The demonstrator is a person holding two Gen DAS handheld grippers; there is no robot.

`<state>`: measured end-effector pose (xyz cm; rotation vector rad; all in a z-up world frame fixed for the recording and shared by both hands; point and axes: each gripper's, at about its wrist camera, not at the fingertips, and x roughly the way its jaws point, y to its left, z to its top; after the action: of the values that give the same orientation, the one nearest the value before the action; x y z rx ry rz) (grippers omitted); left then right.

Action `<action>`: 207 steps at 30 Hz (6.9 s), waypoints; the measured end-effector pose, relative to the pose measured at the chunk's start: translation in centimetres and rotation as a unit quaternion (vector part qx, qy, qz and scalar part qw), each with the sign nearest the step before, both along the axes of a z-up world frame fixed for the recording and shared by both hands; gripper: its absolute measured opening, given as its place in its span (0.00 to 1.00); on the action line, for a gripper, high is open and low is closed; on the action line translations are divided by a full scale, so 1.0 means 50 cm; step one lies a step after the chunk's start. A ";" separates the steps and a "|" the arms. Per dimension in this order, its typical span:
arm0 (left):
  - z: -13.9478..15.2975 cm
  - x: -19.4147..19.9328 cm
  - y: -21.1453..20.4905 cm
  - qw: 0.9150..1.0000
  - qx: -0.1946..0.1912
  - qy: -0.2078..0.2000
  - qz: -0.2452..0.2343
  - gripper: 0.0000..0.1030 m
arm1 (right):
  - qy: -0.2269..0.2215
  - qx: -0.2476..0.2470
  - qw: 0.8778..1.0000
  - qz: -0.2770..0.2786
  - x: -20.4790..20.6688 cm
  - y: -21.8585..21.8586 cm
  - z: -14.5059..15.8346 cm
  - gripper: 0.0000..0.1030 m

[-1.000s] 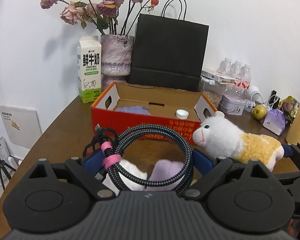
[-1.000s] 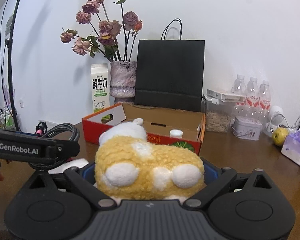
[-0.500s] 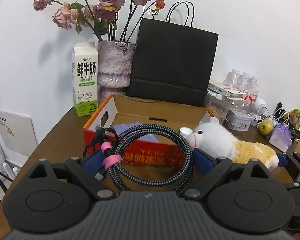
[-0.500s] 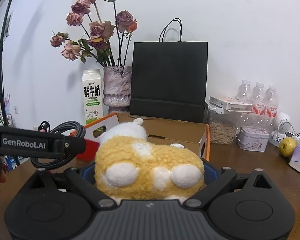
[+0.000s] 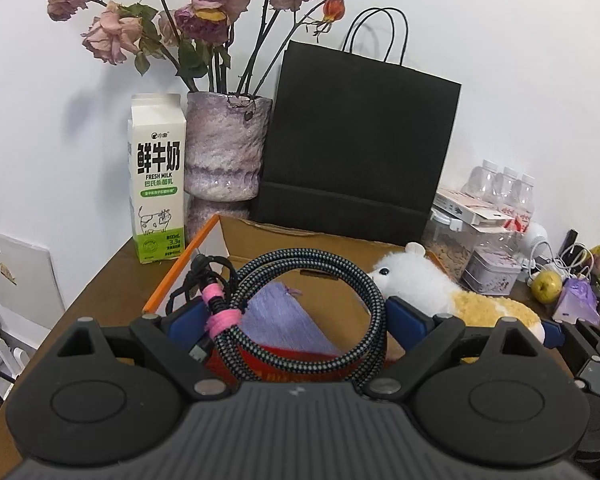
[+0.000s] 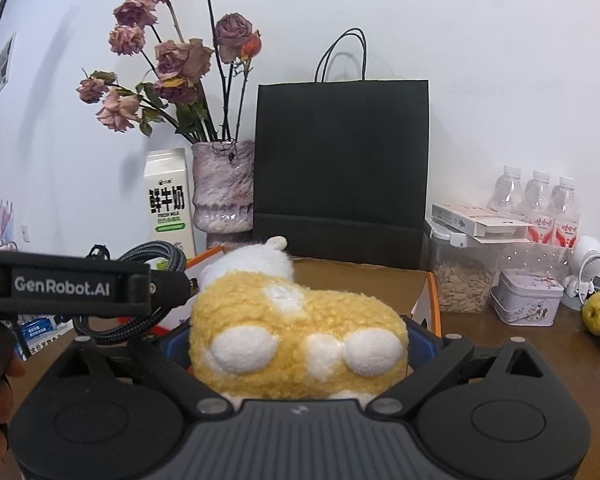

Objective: Organize objects
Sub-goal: 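Carry the cable and plush toy over the cardboard box with both tools, then open the left tool to drop the cable while the right tool drops the plush toy into the box, then withdraw both tools from the box back toward the table items, then grasp the iridescent plastic bag with the right tool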

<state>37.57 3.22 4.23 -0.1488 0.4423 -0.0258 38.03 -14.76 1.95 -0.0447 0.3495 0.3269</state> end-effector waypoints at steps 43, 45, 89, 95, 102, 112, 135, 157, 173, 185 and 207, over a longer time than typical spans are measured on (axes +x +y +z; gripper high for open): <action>-0.031 0.211 0.018 1.000 0.010 0.020 0.015 1.00 | 0.046 -0.019 0.999 -0.021 0.206 0.025 -0.042 0.98; -0.031 0.213 0.018 1.000 0.011 0.021 0.015 1.00 | 0.048 -0.017 0.998 -0.021 0.208 0.026 -0.044 1.00; -0.006 0.036 0.020 0.999 0.022 -0.005 0.031 1.00 | 0.022 -0.032 0.999 -0.003 0.074 0.004 -0.010 1.00; -0.016 -0.008 0.024 0.999 0.026 -0.008 0.034 1.00 | 0.021 -0.034 0.999 -0.007 0.036 -0.010 -0.014 1.00; -0.028 -0.053 0.032 0.999 0.027 -0.004 0.036 1.00 | 0.015 -0.032 0.999 -0.013 -0.016 -0.032 -0.013 1.00; -0.052 -0.122 0.021 0.999 0.039 -0.007 0.021 1.00 | 0.007 -0.032 0.999 -0.018 -0.090 -0.062 -0.029 1.00; -0.108 -0.282 0.030 0.999 0.034 0.015 0.018 1.00 | 0.025 -0.048 0.998 -0.015 -0.249 -0.133 -0.085 1.00; -0.156 -0.337 0.027 0.998 0.026 0.057 0.027 1.00 | 0.064 -0.046 0.996 -0.039 -0.318 -0.253 -0.133 1.00; -0.163 -0.326 0.035 0.997 0.012 0.067 0.033 1.00 | 0.077 -0.077 0.994 -0.029 -0.206 -0.310 -0.144 1.00; -0.168 -0.321 0.030 0.996 0.020 0.075 0.035 1.00 | 0.078 -0.069 0.995 -0.011 -0.119 -0.268 -0.145 0.85; -0.157 -0.332 0.042 0.998 0.001 0.055 0.037 1.00 | 0.053 -0.048 0.997 -0.012 -0.230 -0.232 -0.134 0.42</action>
<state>20.99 5.33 -3.61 -0.1646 0.5462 0.0554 26.55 -26.37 -4.73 -0.1173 0.4694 0.2888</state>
